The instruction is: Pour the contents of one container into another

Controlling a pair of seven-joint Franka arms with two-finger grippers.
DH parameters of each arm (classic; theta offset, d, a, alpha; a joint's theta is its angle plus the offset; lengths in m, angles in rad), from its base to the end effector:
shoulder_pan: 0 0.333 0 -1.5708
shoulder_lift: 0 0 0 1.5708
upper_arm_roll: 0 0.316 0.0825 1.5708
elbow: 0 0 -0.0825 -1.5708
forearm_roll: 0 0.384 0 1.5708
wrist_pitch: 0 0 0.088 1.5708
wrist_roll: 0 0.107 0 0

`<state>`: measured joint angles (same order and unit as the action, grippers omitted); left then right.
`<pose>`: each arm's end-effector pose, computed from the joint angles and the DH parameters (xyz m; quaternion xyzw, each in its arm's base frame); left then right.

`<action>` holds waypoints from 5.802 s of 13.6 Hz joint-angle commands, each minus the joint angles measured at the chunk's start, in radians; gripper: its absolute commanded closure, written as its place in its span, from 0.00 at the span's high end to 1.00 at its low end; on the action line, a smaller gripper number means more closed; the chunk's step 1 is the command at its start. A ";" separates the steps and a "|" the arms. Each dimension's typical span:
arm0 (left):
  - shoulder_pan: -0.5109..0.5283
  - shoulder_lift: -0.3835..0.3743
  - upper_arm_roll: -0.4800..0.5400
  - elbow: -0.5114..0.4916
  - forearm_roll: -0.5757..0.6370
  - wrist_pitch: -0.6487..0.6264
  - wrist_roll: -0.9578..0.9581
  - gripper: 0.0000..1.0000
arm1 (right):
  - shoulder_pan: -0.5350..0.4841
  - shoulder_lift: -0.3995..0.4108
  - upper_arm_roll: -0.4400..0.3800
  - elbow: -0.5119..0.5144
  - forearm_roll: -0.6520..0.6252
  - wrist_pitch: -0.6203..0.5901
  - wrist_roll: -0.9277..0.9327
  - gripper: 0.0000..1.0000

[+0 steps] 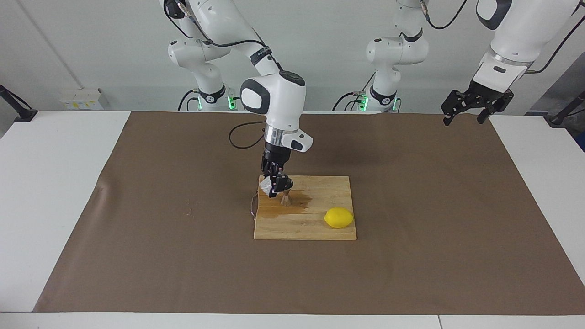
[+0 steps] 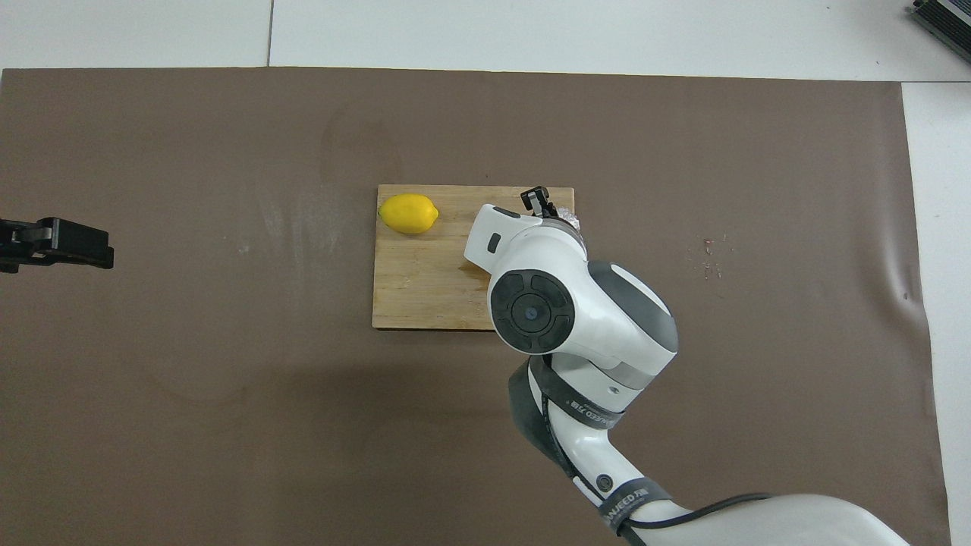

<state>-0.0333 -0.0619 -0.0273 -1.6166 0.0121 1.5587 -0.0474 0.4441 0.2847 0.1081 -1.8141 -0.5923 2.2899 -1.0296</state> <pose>0.5329 -0.0315 0.6355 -1.0000 0.0065 -0.0024 0.0068 0.5624 0.3258 0.4065 0.5536 0.7969 0.0387 0.2387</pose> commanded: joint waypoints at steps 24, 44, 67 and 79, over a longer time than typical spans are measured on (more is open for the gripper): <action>0.004 -0.025 0.003 -0.028 -0.011 -0.003 0.007 1.00 | -0.048 -0.052 0.001 -0.013 0.173 0.025 0.069 0.05; 0.004 -0.025 0.003 -0.028 -0.011 -0.005 0.007 1.00 | -0.659 -0.036 -0.001 -0.249 1.293 0.043 -1.070 0.06; 0.004 -0.025 0.003 -0.028 -0.011 -0.005 0.007 1.00 | -0.642 -0.151 -0.004 -0.251 0.822 -0.125 -0.043 1.00; 0.004 -0.025 0.003 -0.028 -0.011 -0.005 0.007 1.00 | -0.567 -0.309 -0.001 -0.016 0.577 -0.564 1.060 1.00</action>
<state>-0.0333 -0.0625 -0.0273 -1.6168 0.0121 1.5578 -0.0474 -0.1116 0.0375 0.1023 -1.8814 0.0079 1.7982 -0.0356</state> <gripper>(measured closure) 0.000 0.000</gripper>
